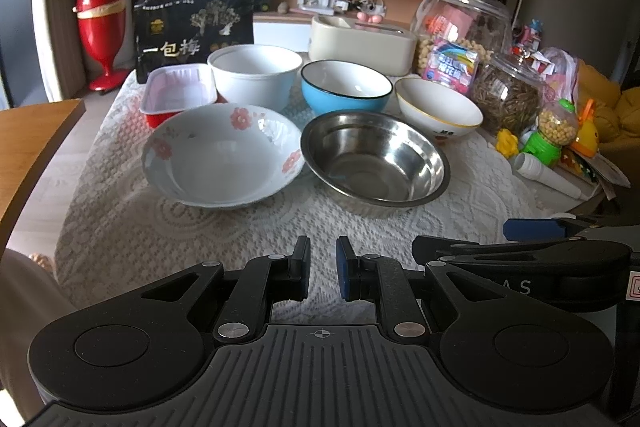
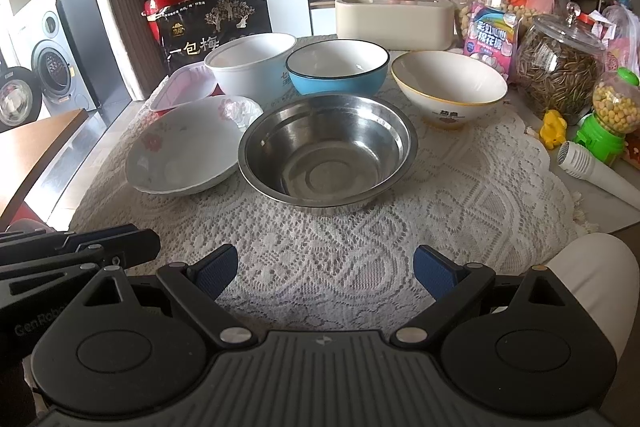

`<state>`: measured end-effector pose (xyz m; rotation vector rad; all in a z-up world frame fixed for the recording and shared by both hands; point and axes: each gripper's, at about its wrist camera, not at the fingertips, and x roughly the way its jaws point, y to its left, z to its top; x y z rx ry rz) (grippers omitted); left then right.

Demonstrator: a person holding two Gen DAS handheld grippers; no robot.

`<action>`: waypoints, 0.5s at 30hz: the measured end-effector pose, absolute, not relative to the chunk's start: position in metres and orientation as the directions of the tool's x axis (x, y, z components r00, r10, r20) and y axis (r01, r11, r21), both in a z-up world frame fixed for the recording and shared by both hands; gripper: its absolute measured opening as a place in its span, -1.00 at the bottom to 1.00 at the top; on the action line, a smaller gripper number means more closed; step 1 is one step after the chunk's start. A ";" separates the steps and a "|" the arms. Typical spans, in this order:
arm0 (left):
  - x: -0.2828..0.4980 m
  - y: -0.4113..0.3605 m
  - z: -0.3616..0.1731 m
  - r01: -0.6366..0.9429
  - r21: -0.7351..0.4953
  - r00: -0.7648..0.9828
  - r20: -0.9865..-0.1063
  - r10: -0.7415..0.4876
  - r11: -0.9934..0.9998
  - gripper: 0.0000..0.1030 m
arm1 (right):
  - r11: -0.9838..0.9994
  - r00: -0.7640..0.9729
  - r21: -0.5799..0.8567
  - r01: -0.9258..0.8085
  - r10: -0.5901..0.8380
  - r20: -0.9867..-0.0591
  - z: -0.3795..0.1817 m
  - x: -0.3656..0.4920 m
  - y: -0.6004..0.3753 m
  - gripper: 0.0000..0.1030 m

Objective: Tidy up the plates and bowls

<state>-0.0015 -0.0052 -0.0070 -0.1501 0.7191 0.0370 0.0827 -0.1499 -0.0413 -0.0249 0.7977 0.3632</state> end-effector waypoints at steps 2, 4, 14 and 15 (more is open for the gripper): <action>-0.001 -0.005 -0.007 -0.086 -0.127 0.750 -0.661 -0.020 0.988 -0.68 | 0.938 0.639 0.114 -0.328 0.309 -0.704 -0.042 0.083 -0.149 0.86; -0.001 -0.006 -0.007 -0.086 -0.128 0.749 -0.662 -0.021 0.988 -0.68 | 0.938 0.639 0.114 -0.328 0.309 -0.704 -0.042 0.083 -0.149 0.86; -0.001 -0.006 -0.007 -0.086 -0.128 0.749 -0.662 -0.020 0.988 -0.68 | 0.938 0.637 0.115 -0.328 0.309 -0.706 -0.043 0.082 -0.149 0.86; -0.001 -0.005 -0.007 -0.087 -0.128 0.749 -0.662 -0.020 0.988 -0.68 | 0.937 0.637 0.115 -0.329 0.310 -0.706 -0.043 0.082 -0.149 0.86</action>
